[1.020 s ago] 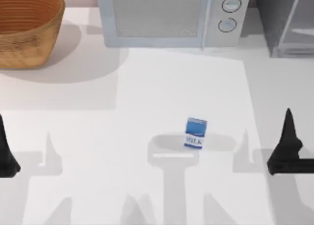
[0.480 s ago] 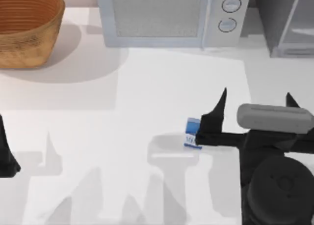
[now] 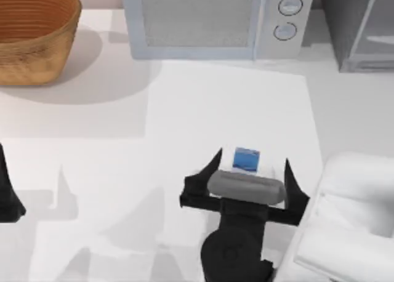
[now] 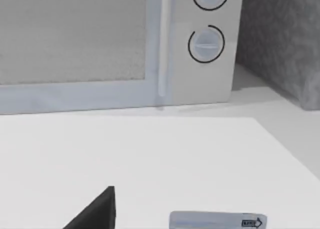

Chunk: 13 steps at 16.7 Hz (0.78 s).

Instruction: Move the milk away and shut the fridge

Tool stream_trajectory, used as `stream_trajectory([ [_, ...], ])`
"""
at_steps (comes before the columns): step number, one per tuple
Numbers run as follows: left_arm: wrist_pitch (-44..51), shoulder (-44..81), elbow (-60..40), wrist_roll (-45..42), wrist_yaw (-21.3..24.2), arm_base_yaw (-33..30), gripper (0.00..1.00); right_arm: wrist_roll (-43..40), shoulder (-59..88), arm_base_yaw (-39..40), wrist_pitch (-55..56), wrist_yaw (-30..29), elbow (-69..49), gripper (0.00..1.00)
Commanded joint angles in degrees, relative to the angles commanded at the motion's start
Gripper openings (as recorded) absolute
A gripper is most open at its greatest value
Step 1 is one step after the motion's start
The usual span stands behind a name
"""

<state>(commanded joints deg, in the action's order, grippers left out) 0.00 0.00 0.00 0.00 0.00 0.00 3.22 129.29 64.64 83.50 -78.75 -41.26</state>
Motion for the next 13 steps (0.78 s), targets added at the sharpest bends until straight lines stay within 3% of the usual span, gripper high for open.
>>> stream_trajectory([
  [8,0.0,0.0,0.0,0.0,0.0,0.0,1.00,0.4,8.5,0.7,4.6,-2.4,-4.9,1.00],
  [13,0.0,0.0,0.0,0.0,0.0,0.0,1.00,-0.3,8.8,-2.4,4.6,0.7,-6.0,1.00],
])
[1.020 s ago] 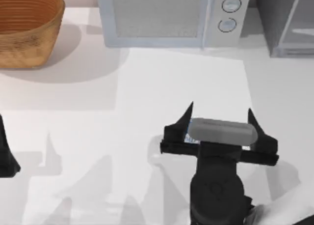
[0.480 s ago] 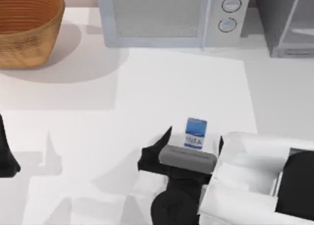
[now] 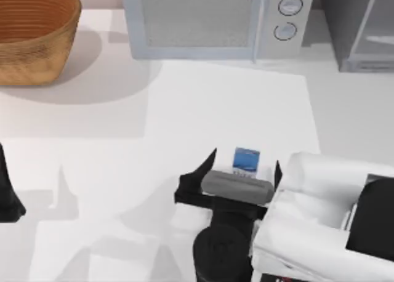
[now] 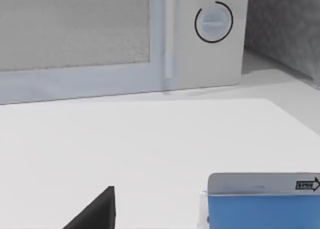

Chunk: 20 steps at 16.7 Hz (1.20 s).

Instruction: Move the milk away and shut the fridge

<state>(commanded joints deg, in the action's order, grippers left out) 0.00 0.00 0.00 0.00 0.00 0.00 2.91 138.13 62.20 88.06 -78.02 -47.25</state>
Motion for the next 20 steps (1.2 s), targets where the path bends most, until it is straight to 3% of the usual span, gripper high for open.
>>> stream_trajectory([
  [7,0.0,0.0,0.0,0.0,0.0,0.0,1.00,-0.8,0.6,-3.3,0.1,3.3,-1.3,1.00],
  [20,0.0,0.0,0.0,0.0,0.0,0.0,1.00,-0.8,0.6,-3.3,0.1,3.3,-1.3,0.02],
])
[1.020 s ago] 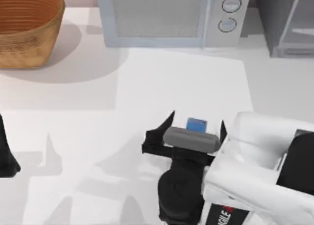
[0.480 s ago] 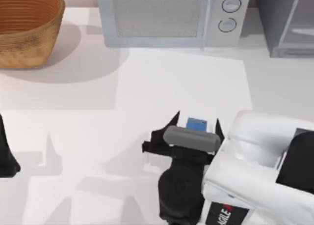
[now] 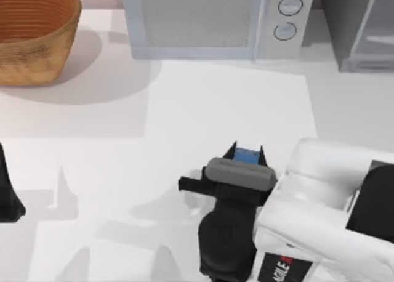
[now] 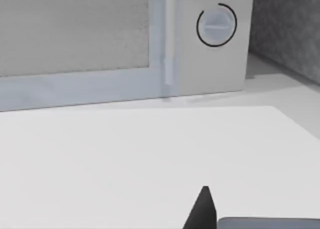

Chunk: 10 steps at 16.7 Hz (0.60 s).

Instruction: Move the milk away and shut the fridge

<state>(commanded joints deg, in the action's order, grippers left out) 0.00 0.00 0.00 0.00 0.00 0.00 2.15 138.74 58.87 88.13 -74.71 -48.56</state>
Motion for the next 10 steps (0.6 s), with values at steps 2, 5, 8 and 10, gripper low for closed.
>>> stream_trajectory([
  [2,0.0,0.0,0.0,0.0,0.0,0.0,1.00,0.0,0.0,0.0,0.0,0.0,0.0,0.00],
  [5,0.0,0.0,0.0,0.0,0.0,0.0,1.00,0.0,0.0,0.0,0.0,0.0,0.0,0.00],
  [8,0.0,0.0,0.0,0.0,0.0,0.0,1.00,0.0,0.0,0.0,0.0,0.0,0.0,0.00],
  [10,0.0,0.0,0.0,0.0,0.0,0.0,1.00,0.0,-0.3,0.2,-0.2,0.0,0.1,0.00],
])
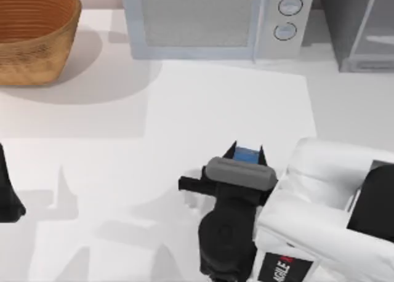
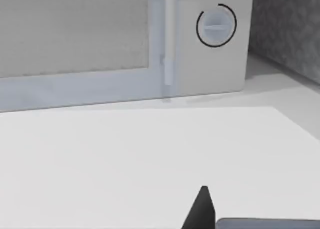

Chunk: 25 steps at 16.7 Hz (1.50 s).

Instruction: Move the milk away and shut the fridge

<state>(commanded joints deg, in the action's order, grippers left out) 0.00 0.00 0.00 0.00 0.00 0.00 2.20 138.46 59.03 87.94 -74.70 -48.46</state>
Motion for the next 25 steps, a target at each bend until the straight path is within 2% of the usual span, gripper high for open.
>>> stream_trajectory([
  [7,0.0,0.0,0.0,0.0,0.0,0.0,1.00,0.3,-6.8,0.0,-5.5,0.0,1.6,0.00],
  [12,0.0,0.0,0.0,0.0,0.0,0.0,1.00,0.4,-6.9,-0.1,-5.5,0.1,1.5,0.00],
  [15,0.0,0.0,0.0,0.0,0.0,0.0,1.00,0.3,-9.8,-3.1,-5.9,3.9,2.3,0.00],
  [19,0.0,0.0,0.0,0.0,0.0,0.0,1.00,-0.3,-18.5,-13.3,-8.2,17.3,5.8,0.00],
  [25,0.0,0.0,0.0,0.0,0.0,0.0,1.00,-1.3,-36.1,-36.1,-15.2,47.4,15.2,0.00],
])
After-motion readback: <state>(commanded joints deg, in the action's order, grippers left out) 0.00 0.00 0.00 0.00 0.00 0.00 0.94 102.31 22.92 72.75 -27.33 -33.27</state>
